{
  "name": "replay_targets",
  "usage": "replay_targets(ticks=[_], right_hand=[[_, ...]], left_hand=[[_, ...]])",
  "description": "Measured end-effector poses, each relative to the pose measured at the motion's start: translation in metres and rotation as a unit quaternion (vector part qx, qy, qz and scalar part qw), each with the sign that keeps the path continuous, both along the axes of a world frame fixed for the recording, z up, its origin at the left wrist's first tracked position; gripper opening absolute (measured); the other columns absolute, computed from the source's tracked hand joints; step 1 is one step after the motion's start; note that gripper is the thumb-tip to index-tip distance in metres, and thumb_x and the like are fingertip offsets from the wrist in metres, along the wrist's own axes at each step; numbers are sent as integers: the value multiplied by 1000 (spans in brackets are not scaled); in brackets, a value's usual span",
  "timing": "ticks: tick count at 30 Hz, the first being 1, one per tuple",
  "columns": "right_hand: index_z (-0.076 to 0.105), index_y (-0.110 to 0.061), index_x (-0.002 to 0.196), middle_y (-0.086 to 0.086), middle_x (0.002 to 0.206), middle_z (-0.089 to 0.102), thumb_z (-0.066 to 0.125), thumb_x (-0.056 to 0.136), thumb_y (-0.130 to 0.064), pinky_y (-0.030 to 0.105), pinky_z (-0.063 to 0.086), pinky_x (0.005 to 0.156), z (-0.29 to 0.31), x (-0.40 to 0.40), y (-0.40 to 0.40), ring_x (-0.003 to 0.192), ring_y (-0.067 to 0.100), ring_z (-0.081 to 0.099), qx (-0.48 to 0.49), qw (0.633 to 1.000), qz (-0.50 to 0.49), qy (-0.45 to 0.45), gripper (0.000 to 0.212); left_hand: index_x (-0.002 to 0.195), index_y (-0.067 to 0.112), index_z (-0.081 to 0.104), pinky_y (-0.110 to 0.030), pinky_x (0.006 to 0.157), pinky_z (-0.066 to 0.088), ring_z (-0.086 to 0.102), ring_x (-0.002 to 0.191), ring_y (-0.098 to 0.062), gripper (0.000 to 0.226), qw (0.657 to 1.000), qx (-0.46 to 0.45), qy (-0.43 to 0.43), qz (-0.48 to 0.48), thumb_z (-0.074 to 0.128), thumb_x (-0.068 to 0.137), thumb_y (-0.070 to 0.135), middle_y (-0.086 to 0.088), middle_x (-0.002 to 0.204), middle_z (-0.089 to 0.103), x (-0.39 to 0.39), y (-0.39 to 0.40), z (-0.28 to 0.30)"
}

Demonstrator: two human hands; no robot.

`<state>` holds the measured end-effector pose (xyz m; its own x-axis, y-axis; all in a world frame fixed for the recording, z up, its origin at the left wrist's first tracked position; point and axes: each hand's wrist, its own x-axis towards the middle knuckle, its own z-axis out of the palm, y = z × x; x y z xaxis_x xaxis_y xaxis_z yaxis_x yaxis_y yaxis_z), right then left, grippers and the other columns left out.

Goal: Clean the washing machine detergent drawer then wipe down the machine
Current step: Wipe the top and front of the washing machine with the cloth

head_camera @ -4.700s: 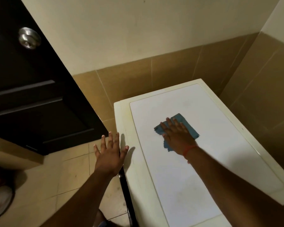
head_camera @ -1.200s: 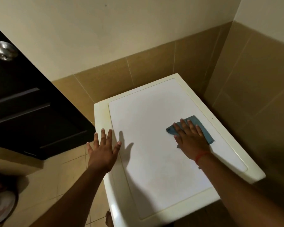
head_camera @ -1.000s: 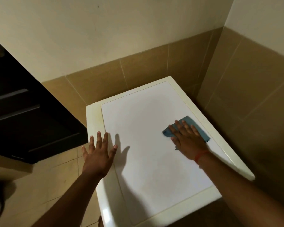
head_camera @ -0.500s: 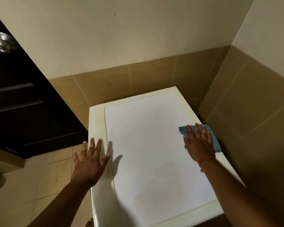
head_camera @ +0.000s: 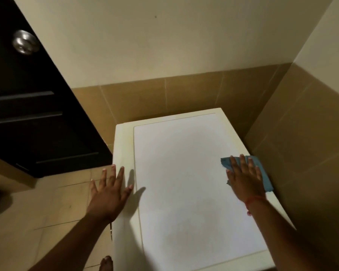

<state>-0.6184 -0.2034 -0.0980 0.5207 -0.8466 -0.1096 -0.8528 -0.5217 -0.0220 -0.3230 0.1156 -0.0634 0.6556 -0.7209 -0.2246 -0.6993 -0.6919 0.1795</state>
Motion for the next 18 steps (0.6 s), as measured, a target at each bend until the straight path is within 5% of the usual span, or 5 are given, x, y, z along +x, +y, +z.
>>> replay_targets(ticks=[5, 9, 11, 18], right_hand=[[7, -30, 156, 6, 164, 5, 20, 102, -48, 49, 5, 121, 8, 54, -22, 150, 31, 3, 54, 997, -49, -14, 58], [26, -22, 154, 15, 160, 21, 39, 96, -47, 54, 21, 117, -4, 85, 62, 147, 37, 21, 38, 993, 115, -10, 65], [40, -21, 148, 13, 156, 33, 30, 94, -46, 54, 27, 113, -4, 94, 124, 143, 36, 30, 38, 980, 181, -72, 61], [29, -24, 152, 9, 160, 26, 16, 100, -52, 54, 20, 117, -1, 149, 222, 148, 33, 19, 42, 947, 312, -64, 60]], left_hand=[[146, 38, -25, -58, 118, -8, -23, 146, -25, 84, 1000, 1, 0, 15, -17, 75, 80, 2, 159, -25, 9, 6, 2], [145, 38, -28, -59, 118, -8, -25, 145, -25, 88, 999, 13, 11, 30, -23, 69, 83, 2, 158, -27, 10, 20, -2], [147, 37, -25, -58, 118, -9, -26, 145, -24, 88, 999, 9, 14, 45, -20, 72, 82, 2, 158, -26, 16, 20, -1], [153, 34, -15, -56, 118, -9, -22, 146, -25, 75, 997, 10, 12, 75, 4, 90, 69, 1, 161, -21, 28, 17, -5]])
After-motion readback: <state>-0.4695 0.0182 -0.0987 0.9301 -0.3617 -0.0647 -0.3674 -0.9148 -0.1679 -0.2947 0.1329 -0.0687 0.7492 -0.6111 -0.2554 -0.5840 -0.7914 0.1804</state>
